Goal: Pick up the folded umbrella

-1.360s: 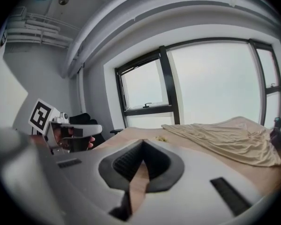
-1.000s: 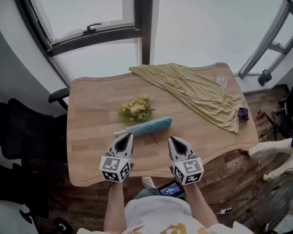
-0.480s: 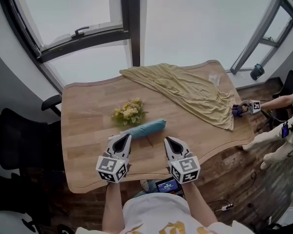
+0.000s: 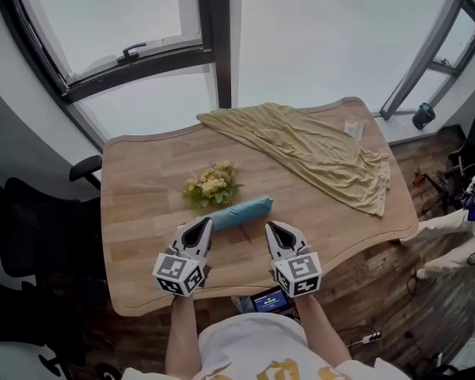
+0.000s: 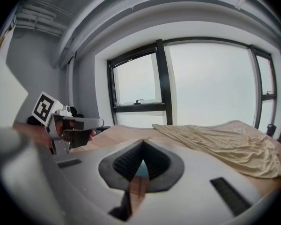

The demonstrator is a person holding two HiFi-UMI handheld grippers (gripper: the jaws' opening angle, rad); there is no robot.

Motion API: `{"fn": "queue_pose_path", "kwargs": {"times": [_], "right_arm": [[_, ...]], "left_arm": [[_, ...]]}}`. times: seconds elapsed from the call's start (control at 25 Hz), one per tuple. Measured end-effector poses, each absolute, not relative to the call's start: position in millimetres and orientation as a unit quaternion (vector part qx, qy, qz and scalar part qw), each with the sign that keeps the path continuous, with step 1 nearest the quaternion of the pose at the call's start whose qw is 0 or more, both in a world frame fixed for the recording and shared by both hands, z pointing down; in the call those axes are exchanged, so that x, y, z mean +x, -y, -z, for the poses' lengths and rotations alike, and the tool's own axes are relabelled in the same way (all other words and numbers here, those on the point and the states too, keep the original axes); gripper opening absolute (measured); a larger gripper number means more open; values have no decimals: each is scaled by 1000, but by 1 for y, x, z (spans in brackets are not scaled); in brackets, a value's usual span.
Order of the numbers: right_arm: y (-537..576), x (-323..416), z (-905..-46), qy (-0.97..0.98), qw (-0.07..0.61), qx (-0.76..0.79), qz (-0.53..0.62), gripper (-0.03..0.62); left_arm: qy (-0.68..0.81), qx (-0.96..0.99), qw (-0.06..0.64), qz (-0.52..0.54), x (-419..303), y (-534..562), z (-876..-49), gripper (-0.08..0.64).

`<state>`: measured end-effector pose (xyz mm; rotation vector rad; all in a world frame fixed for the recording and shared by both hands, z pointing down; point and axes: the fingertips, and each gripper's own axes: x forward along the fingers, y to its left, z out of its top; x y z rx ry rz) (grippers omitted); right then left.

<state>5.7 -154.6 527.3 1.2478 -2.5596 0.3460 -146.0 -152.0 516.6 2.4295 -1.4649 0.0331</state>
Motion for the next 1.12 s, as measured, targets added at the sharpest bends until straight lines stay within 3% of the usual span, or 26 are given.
{"fn": "queue_pose_path", "kwargs": {"times": [0.28,1.0,1.12], "right_arm": [[167,6,-543,884,151,423,-129,11],[208,18,-611,859,216,424,-190,12],[214,20,-618,856,208,426,-206,12]], "left_arm": [[546,811,184,-98,-156,170,-559,9],[450,837,268,-159,-124,215,-621,12],[429,839,302,-148,-118,224,-629,147]]}}
